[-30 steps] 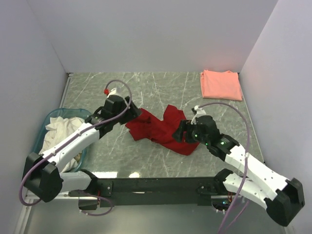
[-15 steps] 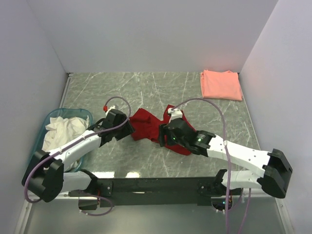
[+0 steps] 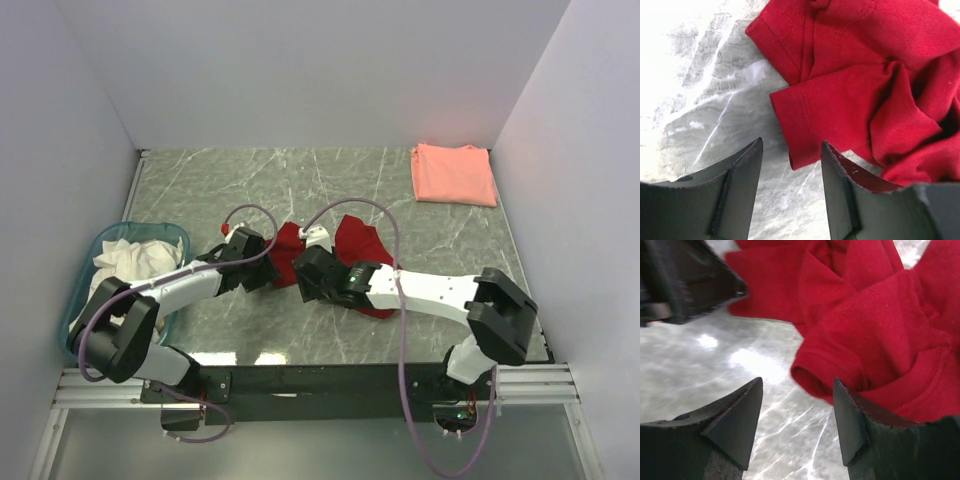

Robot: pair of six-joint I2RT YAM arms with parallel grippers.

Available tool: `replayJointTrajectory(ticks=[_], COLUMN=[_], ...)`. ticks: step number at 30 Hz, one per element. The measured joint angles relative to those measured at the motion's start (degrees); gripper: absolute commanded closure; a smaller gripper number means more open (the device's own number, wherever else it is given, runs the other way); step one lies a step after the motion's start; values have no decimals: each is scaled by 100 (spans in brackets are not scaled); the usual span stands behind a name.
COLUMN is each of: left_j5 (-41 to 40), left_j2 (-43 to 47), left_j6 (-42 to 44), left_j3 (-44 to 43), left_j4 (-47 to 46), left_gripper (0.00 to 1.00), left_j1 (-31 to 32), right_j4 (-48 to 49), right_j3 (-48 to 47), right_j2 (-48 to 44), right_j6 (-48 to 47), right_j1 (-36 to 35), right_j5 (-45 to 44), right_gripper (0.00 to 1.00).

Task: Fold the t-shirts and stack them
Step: Flatten the tshirt out

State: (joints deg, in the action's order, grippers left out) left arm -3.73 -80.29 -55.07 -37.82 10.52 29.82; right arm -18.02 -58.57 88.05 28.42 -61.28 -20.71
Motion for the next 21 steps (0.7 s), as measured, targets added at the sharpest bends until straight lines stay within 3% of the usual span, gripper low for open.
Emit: replayJointTrajectory(ticks=[4, 7, 9, 13, 15, 17, 21], left_j5=[37, 79, 87, 70, 39, 7, -70], left_j2=[-184, -284, -326, -334, -334, -319, -142], left_j6=[-22, -37, -31, 9, 37, 87, 188], left_j3=[-2, -26, -72, -258, -402, -544, -686], left_j4=[-125, -142, -138, -68, 9, 96, 350], left_gripper=[56, 74, 81, 99, 99, 99, 99], left_j1=[0, 0, 0, -2, -9, -48, -203], right_j4=[-15, -11, -13, -90, -107, -111, -219], right_j3=[-33, -98, -155, -186, -181, -98, 179], right_j2=[409, 658, 782, 852, 778, 553, -219], right_j6=[-7, -20, -31, 2, 9, 9, 33], right_j1=[-4, -4, -4, 28, 114, 319, 772], right_j5=[-195, -286, -365, -610, -647, -649, -632], right_gripper=[40, 43, 49, 76, 92, 100, 100])
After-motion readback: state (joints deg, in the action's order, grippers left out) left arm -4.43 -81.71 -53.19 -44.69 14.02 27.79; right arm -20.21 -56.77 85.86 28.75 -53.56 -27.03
